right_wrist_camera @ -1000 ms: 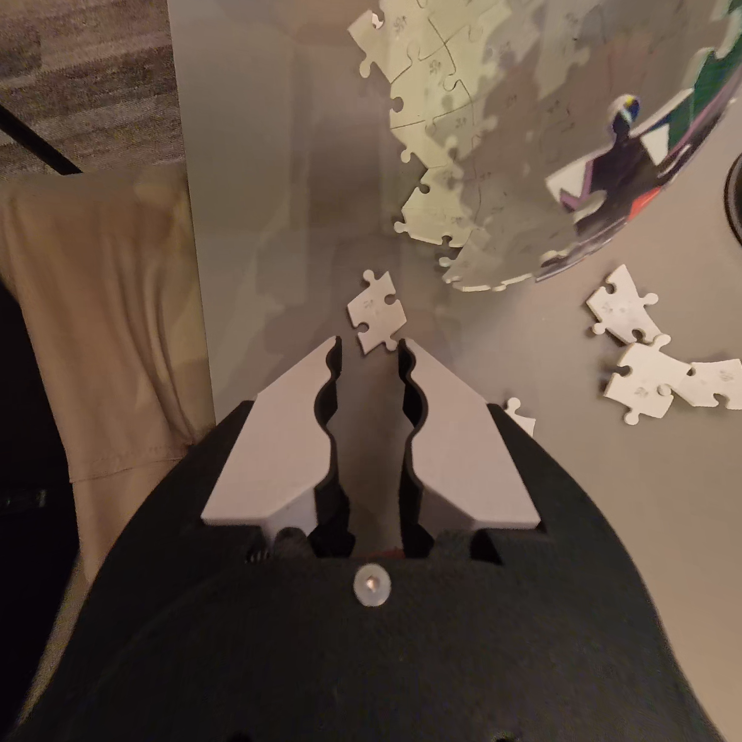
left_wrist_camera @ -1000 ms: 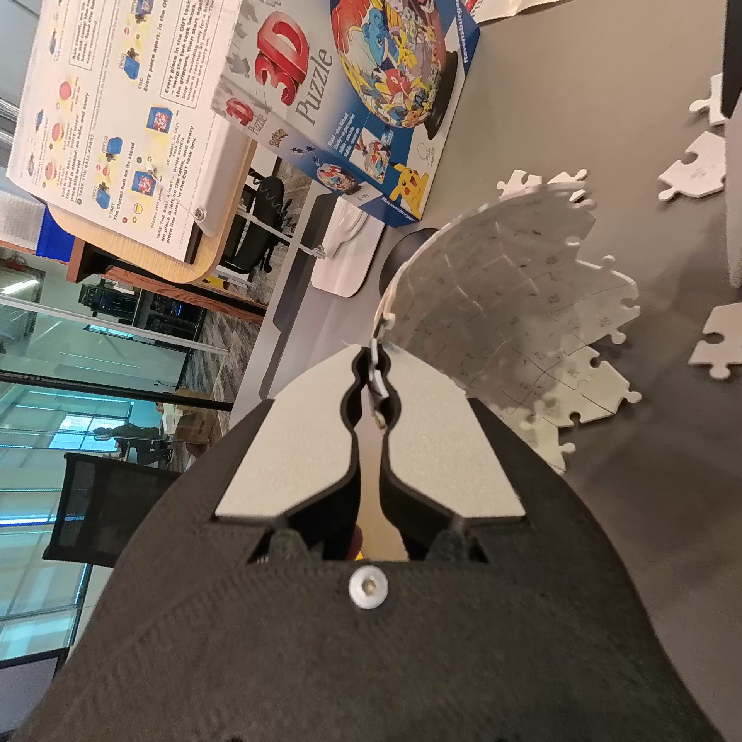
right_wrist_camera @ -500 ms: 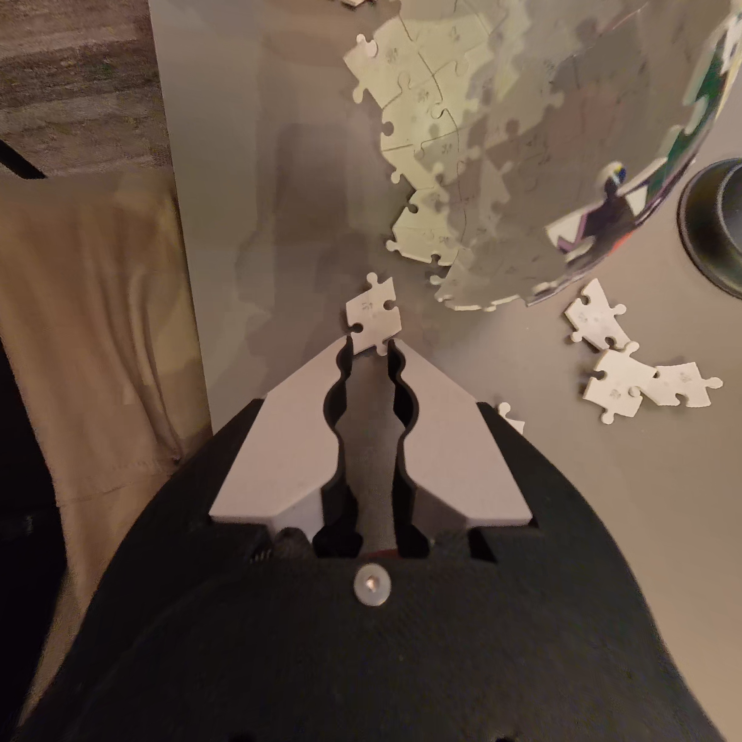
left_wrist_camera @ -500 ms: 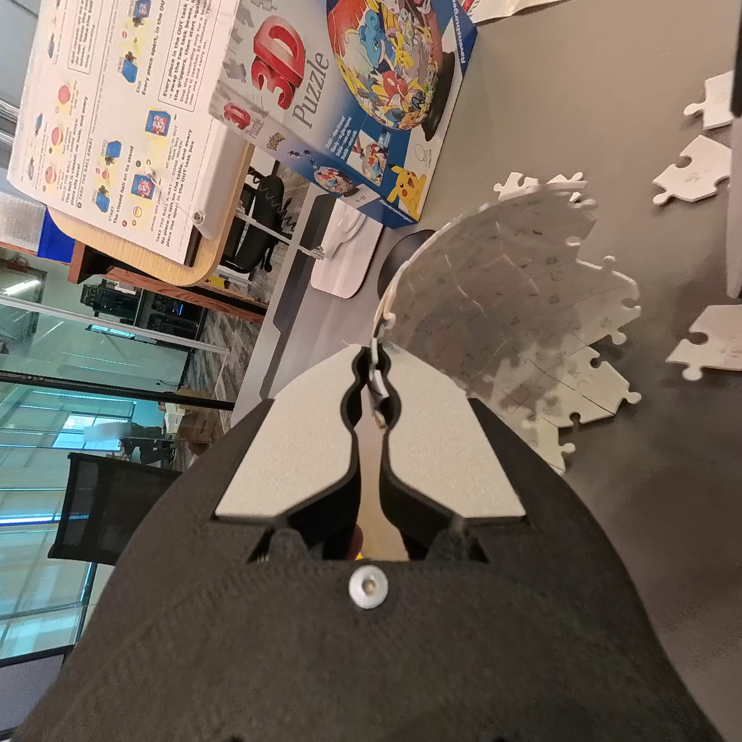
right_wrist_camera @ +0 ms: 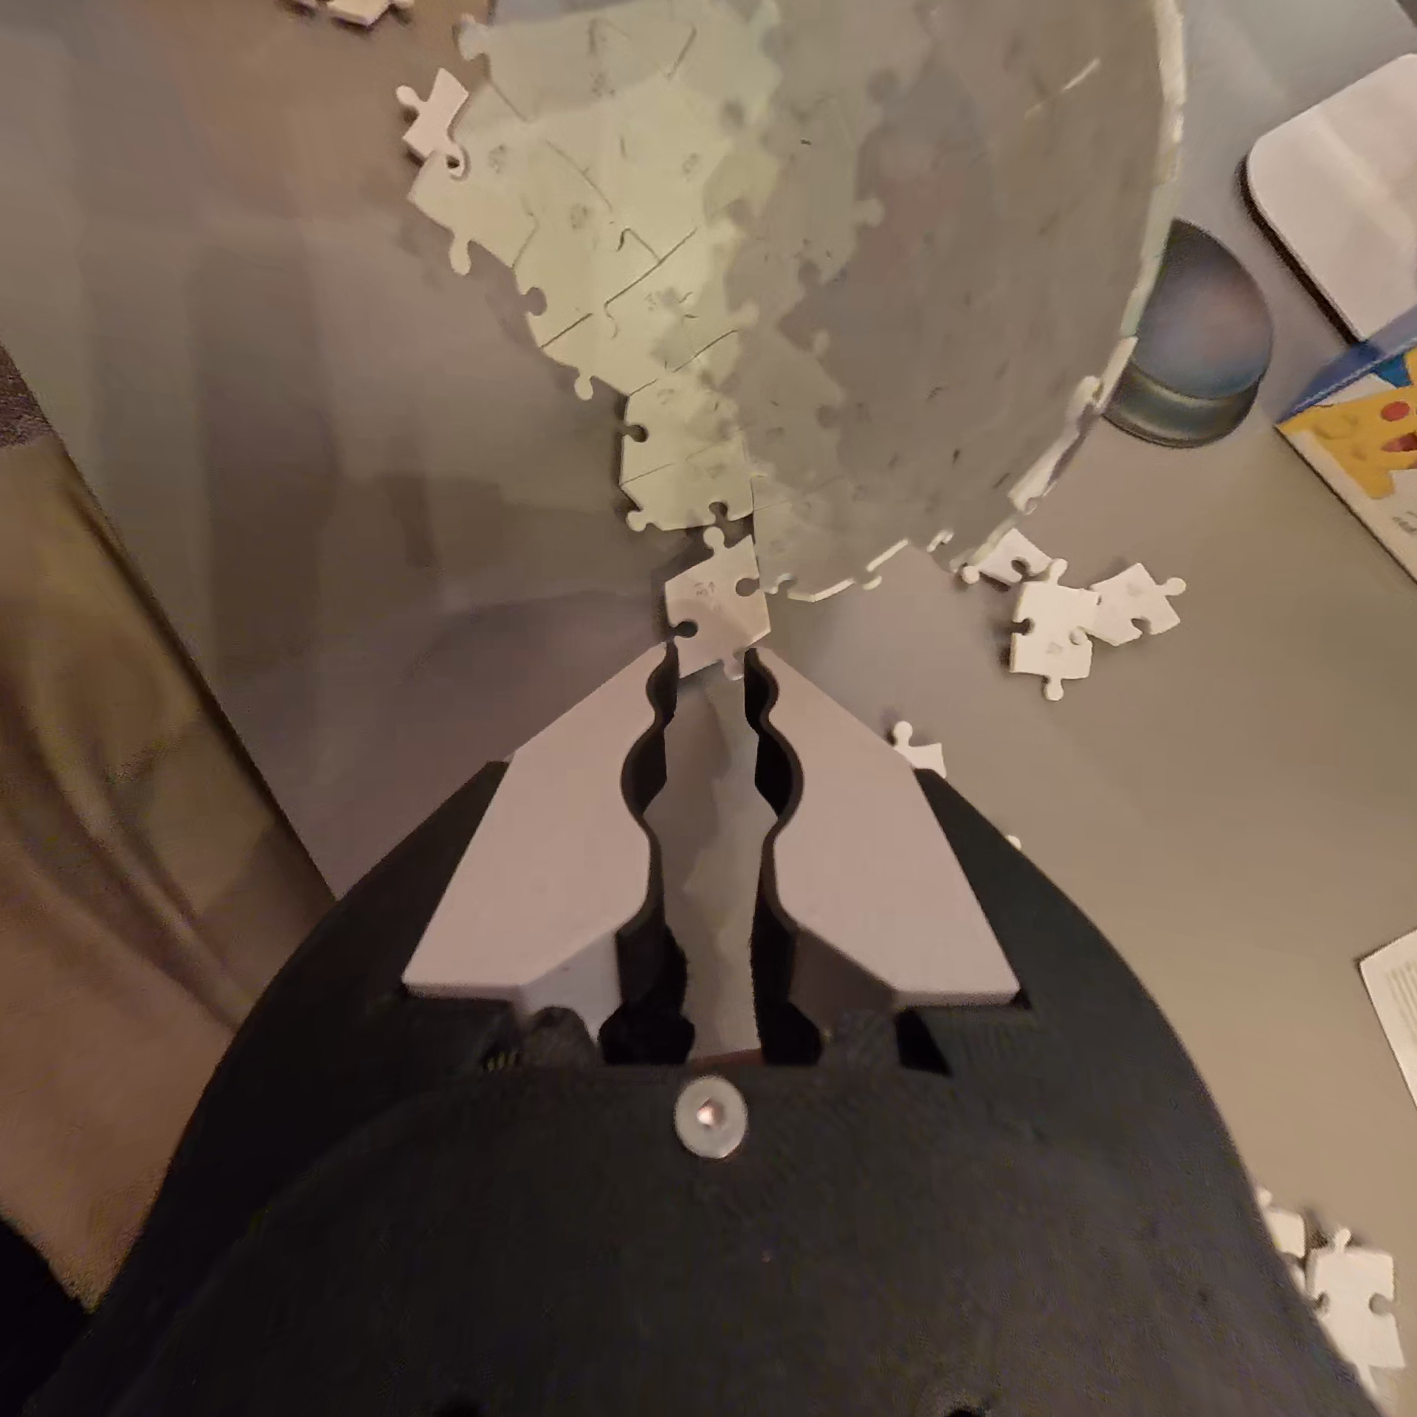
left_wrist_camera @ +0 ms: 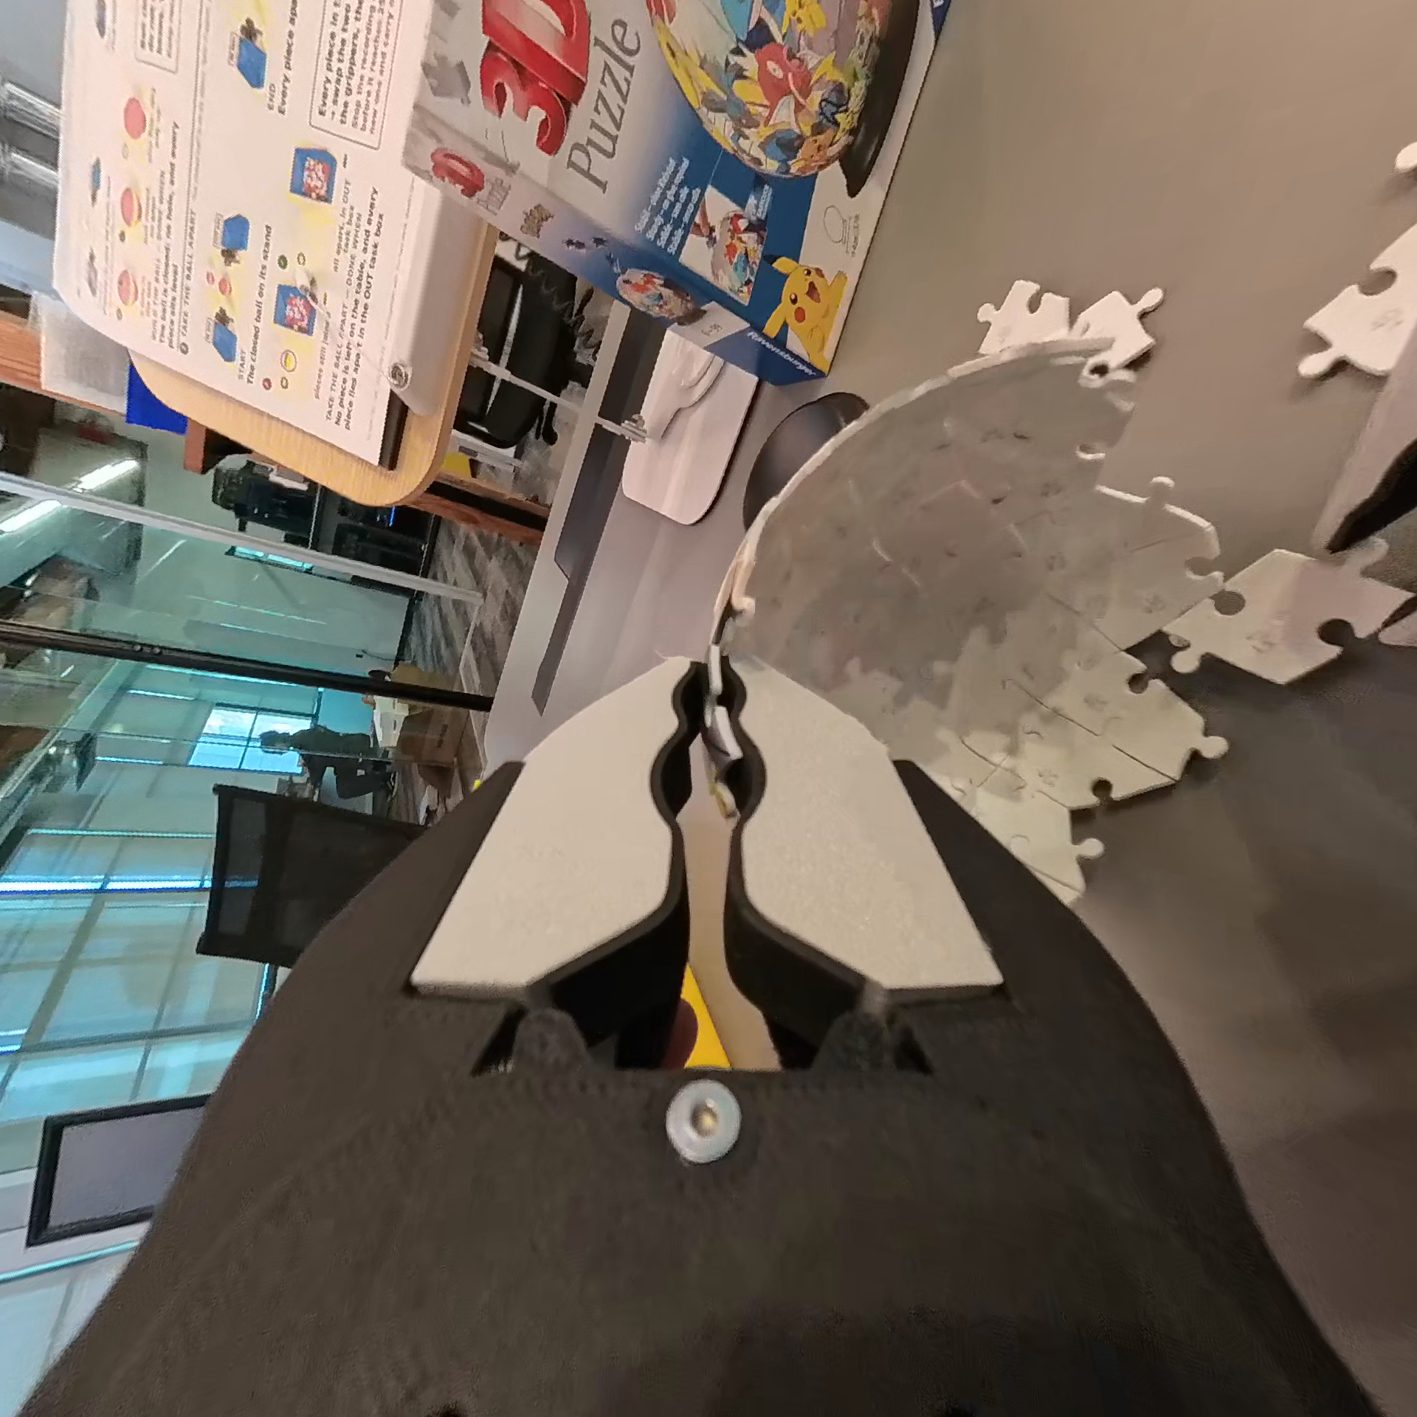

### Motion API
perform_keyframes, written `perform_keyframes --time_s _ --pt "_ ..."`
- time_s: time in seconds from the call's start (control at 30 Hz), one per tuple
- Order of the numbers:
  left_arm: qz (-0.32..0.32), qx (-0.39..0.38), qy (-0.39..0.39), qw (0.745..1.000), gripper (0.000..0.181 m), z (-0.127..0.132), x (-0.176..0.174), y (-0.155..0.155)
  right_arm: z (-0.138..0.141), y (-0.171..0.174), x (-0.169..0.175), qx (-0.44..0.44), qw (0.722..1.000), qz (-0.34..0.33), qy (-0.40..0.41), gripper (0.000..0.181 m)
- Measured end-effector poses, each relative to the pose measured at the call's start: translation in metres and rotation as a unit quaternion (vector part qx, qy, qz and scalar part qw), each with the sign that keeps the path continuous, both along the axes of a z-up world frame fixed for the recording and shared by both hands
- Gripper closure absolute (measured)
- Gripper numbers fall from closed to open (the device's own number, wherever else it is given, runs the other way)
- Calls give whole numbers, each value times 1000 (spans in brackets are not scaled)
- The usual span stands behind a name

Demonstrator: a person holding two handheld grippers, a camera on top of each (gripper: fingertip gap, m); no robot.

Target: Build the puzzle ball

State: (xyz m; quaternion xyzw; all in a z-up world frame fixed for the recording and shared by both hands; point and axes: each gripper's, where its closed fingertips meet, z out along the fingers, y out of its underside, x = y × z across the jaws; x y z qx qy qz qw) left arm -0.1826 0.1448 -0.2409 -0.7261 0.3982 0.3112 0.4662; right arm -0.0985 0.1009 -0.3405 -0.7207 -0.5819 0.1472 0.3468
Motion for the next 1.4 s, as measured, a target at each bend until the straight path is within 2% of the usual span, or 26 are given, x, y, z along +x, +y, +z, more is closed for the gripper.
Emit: perform_keyframes --time_s 0.43,0.7,1.4 --pt "35 3 -13 999 178 -1 2 -2 -2 1 -6 -24 998 -41 32 166" --pt "32 6 -11 999 178 -1 4 -2 -7 2 -6 -46 996 -62 43 166" --pt "26 7 -1 1000 178 0 5 -2 -4 4 -6 -42 996 -59 56 161"
